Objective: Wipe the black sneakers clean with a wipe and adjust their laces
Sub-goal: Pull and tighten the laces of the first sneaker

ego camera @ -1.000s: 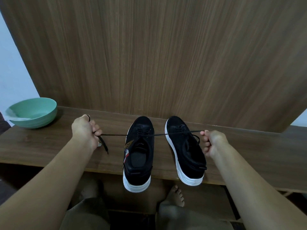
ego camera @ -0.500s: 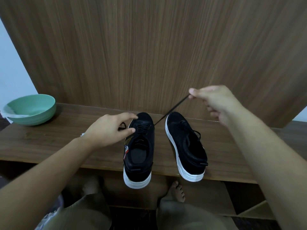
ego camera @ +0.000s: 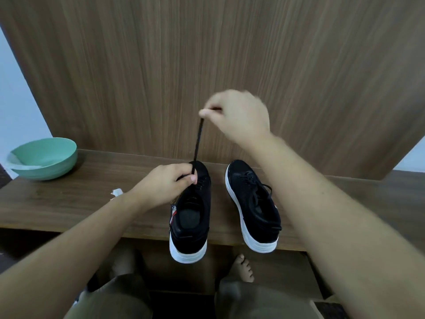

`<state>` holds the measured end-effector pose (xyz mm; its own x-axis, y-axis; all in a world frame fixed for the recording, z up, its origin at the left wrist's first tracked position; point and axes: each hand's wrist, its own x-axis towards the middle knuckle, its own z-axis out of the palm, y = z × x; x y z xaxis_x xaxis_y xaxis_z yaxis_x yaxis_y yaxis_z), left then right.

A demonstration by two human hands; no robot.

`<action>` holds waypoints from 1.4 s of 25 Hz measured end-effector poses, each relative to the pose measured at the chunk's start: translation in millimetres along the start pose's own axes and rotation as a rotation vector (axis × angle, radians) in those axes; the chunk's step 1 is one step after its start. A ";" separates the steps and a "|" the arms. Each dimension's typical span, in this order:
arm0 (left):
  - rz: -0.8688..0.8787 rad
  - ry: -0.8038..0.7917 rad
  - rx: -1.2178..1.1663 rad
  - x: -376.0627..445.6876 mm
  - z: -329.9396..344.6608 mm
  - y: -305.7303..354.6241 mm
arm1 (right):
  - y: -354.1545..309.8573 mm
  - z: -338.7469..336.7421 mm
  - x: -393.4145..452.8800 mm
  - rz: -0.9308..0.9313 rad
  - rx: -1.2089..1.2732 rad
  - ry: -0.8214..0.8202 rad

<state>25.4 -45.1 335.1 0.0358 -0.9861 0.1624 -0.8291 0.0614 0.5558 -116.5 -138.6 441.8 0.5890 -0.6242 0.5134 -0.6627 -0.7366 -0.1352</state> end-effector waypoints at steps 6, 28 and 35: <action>-0.104 0.201 -0.506 -3.9 2.3 5.9 | 24.9 125.1 -80.2 0.718 1.022 -0.098; -0.049 -0.066 0.809 10.3 2.2 -26.2 | 12.0 125.7 -92.4 0.697 1.381 -0.141; -0.013 -0.003 1.001 8.4 -6.5 -42.6 | 19.5 119.6 -78.9 0.733 1.064 -0.352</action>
<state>64.7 -55.0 318.0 0.0476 -0.9862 0.1587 -0.9165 -0.1063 -0.3856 -120.6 -134.9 297.3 0.4484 -0.8749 -0.1833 -0.2898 0.0517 -0.9557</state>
